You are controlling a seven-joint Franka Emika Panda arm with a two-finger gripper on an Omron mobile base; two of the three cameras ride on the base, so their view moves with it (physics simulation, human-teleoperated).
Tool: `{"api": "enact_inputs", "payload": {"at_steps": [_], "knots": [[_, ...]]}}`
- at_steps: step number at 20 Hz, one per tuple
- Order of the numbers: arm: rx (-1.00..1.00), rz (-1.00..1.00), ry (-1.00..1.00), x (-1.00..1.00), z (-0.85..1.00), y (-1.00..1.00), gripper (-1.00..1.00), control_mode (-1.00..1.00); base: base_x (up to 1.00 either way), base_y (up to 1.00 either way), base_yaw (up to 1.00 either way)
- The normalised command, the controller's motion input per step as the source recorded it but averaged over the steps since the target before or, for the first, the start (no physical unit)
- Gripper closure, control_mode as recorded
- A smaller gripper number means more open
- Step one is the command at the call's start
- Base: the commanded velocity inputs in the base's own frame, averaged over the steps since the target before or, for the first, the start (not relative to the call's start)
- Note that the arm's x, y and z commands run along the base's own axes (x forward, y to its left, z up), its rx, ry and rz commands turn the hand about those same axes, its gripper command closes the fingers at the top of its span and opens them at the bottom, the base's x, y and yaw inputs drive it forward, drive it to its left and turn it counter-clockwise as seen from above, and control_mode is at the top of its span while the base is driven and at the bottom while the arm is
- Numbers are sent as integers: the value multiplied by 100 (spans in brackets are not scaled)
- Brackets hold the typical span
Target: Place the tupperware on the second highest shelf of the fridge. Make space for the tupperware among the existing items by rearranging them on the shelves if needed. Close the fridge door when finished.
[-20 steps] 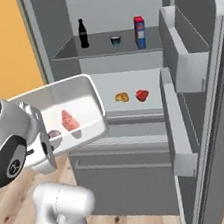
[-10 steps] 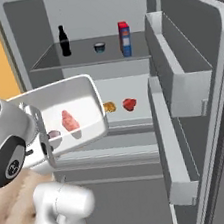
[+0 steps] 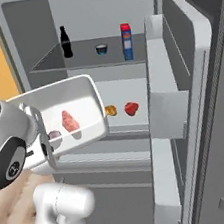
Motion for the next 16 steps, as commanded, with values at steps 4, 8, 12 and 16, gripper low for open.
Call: {"api": "enact_inputs", "payload": {"at_steps": [4, 8, 12, 16], "knots": [[0, 0, 0, 0, 0, 0, 100, 100, 50, -19, 32], [0, 0, 0, 0, 0, 0, 100, 100, 44, -33, 28], [0, 6, 0, 9, -7, -10, 100, -100, 27, -29, 18], [0, 15, 1, 29, -52, -37, 100, -100, 0, 0, 0]]}}
